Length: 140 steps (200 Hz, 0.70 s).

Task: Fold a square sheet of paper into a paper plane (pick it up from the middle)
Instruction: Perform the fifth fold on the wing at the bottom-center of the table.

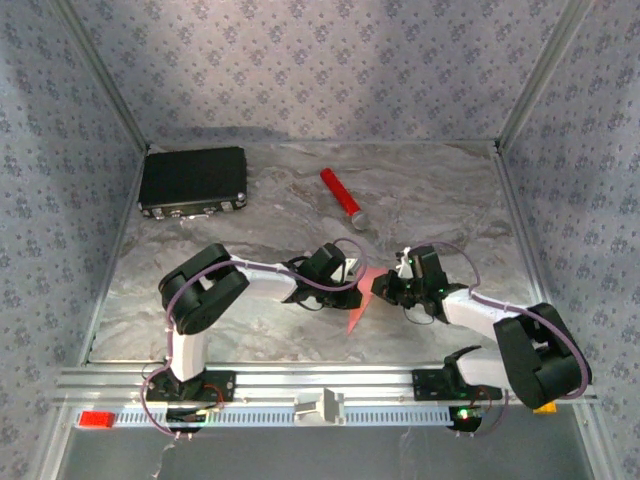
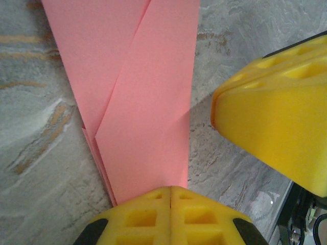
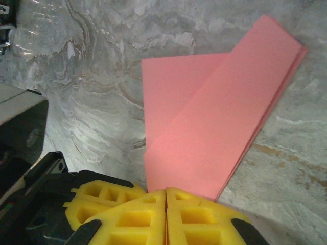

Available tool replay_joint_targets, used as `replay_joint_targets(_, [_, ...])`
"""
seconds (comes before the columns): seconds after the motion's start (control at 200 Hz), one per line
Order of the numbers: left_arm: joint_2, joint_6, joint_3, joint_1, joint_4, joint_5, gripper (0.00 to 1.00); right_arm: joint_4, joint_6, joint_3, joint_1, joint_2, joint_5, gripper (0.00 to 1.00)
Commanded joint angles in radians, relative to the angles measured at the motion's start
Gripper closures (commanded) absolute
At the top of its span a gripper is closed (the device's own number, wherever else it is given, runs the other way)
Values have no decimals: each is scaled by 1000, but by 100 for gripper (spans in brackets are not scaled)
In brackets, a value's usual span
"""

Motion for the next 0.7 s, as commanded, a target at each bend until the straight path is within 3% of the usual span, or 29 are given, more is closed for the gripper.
replay_joint_targets(0.0, [8,-5,-34,-10,-100,-36,100,23,33,8,25,11,1,91])
replay_joint_targets(0.695, [12,-12,-39,-11,-88,-34,100,60,110,-94,116,-52,31,97])
